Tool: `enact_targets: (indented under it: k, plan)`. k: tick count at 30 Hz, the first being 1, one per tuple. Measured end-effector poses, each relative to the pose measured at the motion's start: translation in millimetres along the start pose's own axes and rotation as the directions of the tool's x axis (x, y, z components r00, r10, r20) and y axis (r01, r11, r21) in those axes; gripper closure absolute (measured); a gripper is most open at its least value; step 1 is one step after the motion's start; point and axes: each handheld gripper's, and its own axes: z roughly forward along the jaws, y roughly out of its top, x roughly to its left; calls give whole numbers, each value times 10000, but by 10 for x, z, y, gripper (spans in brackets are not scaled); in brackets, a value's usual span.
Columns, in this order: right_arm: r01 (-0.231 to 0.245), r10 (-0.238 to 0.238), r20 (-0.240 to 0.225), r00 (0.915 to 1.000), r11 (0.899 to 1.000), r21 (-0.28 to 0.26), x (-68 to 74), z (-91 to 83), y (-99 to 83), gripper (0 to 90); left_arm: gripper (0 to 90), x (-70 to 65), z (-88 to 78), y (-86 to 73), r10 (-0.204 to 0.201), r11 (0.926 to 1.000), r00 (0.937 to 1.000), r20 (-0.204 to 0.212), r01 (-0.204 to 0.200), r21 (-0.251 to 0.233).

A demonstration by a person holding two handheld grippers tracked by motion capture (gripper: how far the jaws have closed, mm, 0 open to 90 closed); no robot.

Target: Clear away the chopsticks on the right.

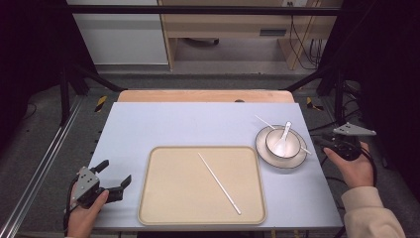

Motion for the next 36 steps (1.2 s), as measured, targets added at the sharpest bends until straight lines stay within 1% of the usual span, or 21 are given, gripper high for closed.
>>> enact_targets:
  k: [1, 3, 4, 5, 6, 12, 13, 14, 15, 19, 20, 22, 24, 25, 29, 31, 32, 33, 34, 35, 36]
  plan:
    - [3, 0, -236, 9997, 9999, 127, -9, 70, -20, 603, 37, -3, 1, 1, 33, 10000, 10000, 12, -33, 21]
    - [-113, 121, -335, 9994, 9996, 245, -1, 104, -36, 614, 37, -9, -1, 4, 88, 10000, 10000, -4, -87, 28]
    - [10, 2, -311, 9995, 9993, 376, 16, 154, -67, 637, 37, -15, -5, 8, 101, 9999, 9999, -3, -101, 22]
    - [-23, 54, -463, 9989, 9978, 662, 60, 221, -134, 646, 37, -19, -7, 11, 119, 9999, 9999, -3, -119, 31]
    - [92, -58, -530, 9986, 9979, 637, 67, 240, -153, 646, 37, -20, -7, 11, 150, 9999, 9999, -6, -150, 53]
    - [297, -237, -870, 9959, 9973, 674, 95, 331, -228, 631, 37, -42, 8, 12, 208, 9997, 9998, 20, -208, 122]
    - [205, -137, -995, 9949, 9975, 677, 116, 352, -229, 633, 37, -45, 10, 14, 219, 9997, 9998, 27, -219, 121]
    - [323, -254, -982, 9948, 9971, 695, 119, 368, -229, 636, 37, -47, 12, 14, 227, 9997, 9997, 46, -227, 130]
    - [334, -254, -953, 9951, 9959, 837, 133, 399, -226, 641, 38, -53, 18, 11, 267, 9995, 9996, 95, -268, 169]
    - [408, -307, -1073, 9937, 9949, 926, 149, 459, -225, 652, 40, -59, 17, 10, 314, 9993, 9994, 125, -316, 191]
    - [510, -399, -1026, 9939, 9929, 1077, 155, 498, -231, 671, 39, -56, 15, 10, 316, 9993, 9994, 117, -318, 191]
    - [510, -394, -974, 9945, 9915, 1197, 156, 517, -243, 699, 40, -53, 12, 11, 310, 9993, 9995, 110, -312, 187]
    - [486, -361, -1075, 9935, 9921, 1160, 158, 522, -247, 718, 40, -53, 11, 12, 317, 9993, 9994, 109, -319, 186]
    - [525, -385, -1229, 9917, 9922, 1129, 168, 528, -255, 755, 40, -53, 12, 11, 311, 9993, 9994, 126, -313, 200]
    - [511, -351, -1380, 9898, 9921, 1143, 184, 518, -258, 830, 40, -63, 25, 8, 353, 9991, 9993, 145, -357, 243]
    - [524, -362, -1381, 9898, 9919, 1157, 187, 513, -256, 831, 40, -66, 25, 10, 367, 9990, 9992, 147, -371, 247]
    - [457, -300, -1281, 9913, 9916, 1210, 192, 508, -254, 836, 40, -68, 23, 11, 375, 9990, 9992, 159, -379, 250]
    - [333, -186, -1294, 9914, 9931, 1124, 187, 490, -247, 838, 40, -68, 19, 14, 394, 9989, 9991, 125, -397, 244]
    - [333, -186, -1294, 9914, 9931, 1124, 187, 490, -247, 838, 41, -68, 19, 14, 394, 9989, 9991, 125, -397, 244]
    - [206, -109, -935, 9956, 9945, 1030, 180, 450, -235, 839, 42, -61, 14, 13, 366, 9991, 9993, 65, -367, 213]
    - [95, -12, -821, 9966, 9949, 1007, 176, 429, -226, 839, 41, -56, 13, 13, 367, 9991, 9993, 48, -368, 208]
